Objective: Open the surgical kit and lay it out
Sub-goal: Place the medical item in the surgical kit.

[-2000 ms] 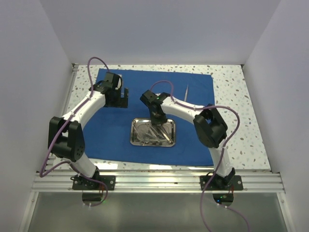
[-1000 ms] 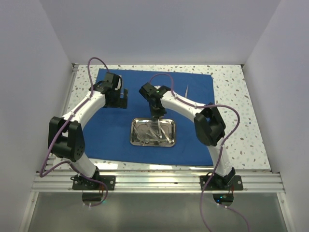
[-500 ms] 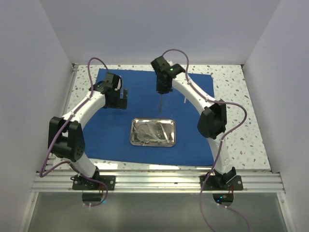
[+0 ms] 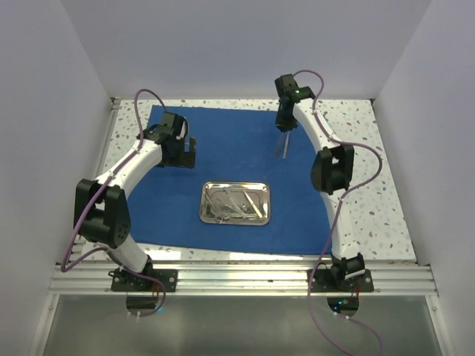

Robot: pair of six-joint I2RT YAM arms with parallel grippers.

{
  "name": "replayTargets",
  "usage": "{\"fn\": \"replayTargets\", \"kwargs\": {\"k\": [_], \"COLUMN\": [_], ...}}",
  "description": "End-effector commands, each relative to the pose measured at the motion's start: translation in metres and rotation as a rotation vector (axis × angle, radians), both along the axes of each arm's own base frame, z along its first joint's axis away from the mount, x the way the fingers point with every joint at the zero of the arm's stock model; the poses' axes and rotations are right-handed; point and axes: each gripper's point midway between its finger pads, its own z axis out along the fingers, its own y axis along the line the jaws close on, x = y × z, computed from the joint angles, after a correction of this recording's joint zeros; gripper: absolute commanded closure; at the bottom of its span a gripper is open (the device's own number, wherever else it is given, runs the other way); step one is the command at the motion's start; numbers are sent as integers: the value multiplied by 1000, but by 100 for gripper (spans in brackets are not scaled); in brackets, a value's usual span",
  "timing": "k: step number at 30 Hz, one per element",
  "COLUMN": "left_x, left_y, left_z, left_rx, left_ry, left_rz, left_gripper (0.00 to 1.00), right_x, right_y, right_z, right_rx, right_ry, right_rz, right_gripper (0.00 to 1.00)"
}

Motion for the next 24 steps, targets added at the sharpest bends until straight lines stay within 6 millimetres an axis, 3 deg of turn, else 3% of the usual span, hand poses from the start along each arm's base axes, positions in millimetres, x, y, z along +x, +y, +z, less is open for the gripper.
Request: {"fn": "replayTargets", "kwargs": {"k": [1,4,7,8,10,13,14,16,17,18,19,20,22,23,24], "left_x": [7,3,-6,-9,-20,-40,-49,-60,-69,-74,-78,-85,-90,-97,-100], "left_y": [-8,-18,-41,-49,-73,-97,-102,-112,-112,-113,-117,-115,-118,-118,-121], "left_z": [19,19,16,16,13,6,0,-1,-7,-6,-7,-15,-19,-27,-30], "left_rx": [-50,-67,-83,-89,-92,-129,-148,-173,-182,-194,-204,-205,-226,-239,-252], "left_ry": [-44,-34,-13,-9,9,53,78,77,98,95,93,110,111,132,136], "left_rz": [22,6,-38,-44,-89,-110,-98,-106,-89,-84,-86,-60,-42,-12,-3], "left_gripper": [0,0,0,0,0,0,0,0,0,0,1,1,2,3,4], "right_x": [19,34,45,46,47,38,23,12,0,-18,-28,-53,-71,-89,-99], "right_y": [-11,-20,-20,-21,-20,-19,-21,-21,-24,-28,-29,-34,-34,-37,-37], "right_z": [11,3,-5,-7,-6,10,18,37,75,60,63,76,85,70,87], "right_rx": [-7,-7,7,10,17,43,46,63,78,76,81,89,119,117,136], "right_ry": [-58,-86,-107,-107,-113,-123,-109,-146,-209,-170,-171,-180,-197,-154,-185], "right_rz": [12,-4,-5,-5,-2,-1,-1,5,5,7,11,16,28,30,32], "right_gripper": [86,80,51,31,23,22,22,22,22,21,21,21,21,21,21]}}
